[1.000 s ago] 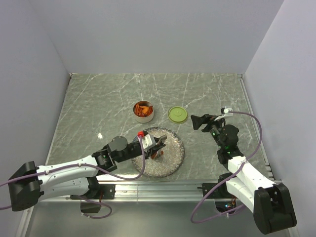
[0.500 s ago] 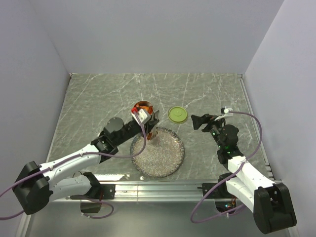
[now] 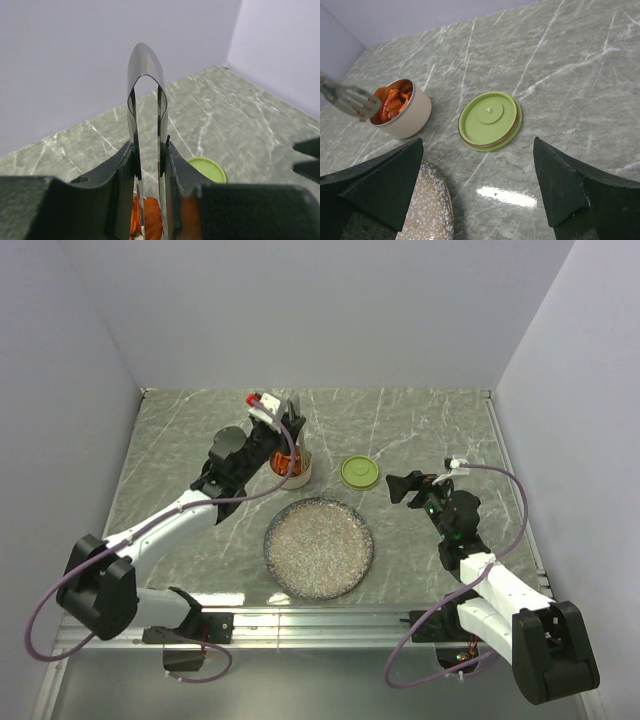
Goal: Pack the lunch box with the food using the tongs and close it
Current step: Place the food into the lunch box
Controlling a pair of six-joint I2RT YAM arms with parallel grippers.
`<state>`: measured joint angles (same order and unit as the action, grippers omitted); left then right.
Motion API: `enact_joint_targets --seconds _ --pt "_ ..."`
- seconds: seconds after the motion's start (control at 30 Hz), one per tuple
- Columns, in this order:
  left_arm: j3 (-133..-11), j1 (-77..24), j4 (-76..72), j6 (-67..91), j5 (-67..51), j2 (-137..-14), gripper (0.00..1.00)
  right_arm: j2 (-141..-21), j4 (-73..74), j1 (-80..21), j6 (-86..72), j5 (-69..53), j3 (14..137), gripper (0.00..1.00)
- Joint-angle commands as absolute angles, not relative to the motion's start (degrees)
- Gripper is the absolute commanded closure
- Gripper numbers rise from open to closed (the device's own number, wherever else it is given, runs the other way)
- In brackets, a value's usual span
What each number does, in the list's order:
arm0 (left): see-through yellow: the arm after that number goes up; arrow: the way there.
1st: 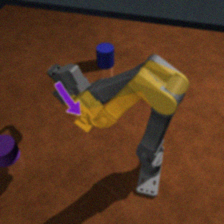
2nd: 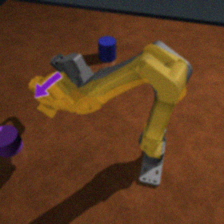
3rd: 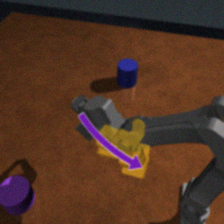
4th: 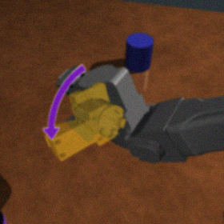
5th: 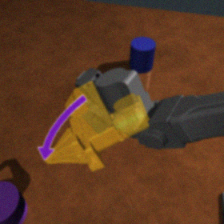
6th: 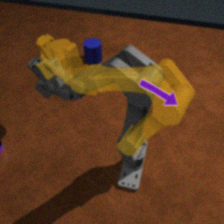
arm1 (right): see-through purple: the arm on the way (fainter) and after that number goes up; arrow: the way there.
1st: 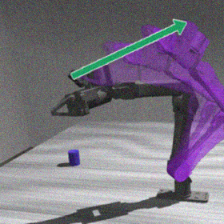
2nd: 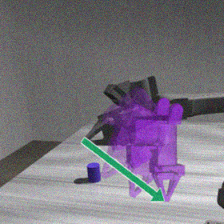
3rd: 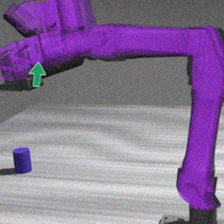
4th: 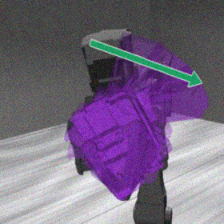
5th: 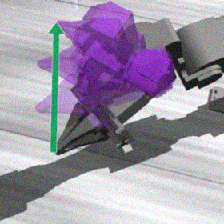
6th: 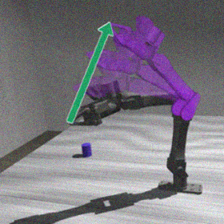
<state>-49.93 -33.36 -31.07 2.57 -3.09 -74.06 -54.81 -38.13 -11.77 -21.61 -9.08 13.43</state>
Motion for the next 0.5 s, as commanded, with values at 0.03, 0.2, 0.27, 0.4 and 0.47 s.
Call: enact_joint_targets --seconds 0.03,0.2,0.27,0.4,0.47 --pt "-57.6 -32.3 -34.7 4.6 1.7 -77.8 0.88 -54.0 -40.9 -12.3 -21.1 -9.1 13.6 0.03" --pt "-60.0 -31.1 -33.8 5.1 5.1 -81.4 0.87 -54.7 -41.4 -12.4 -21.0 -9.7 13.8 0.03" --pt "-60.0 -30.9 -34.3 5.1 5.6 -82.3 0.87 -54.8 -41.6 -12.3 -21.1 -9.8 13.8 0.03" --pt "-60.9 -30.2 -33.0 5.2 6.3 -83.2 0.87 -55.5 -41.7 -12.4 -21.0 -9.9 14.1 0.03" --pt "-60.8 -30.2 -32.5 5.3 6.8 -83.3 0.86 -55.5 -41.7 -12.4 -20.9 -10.0 14.1 0.03"
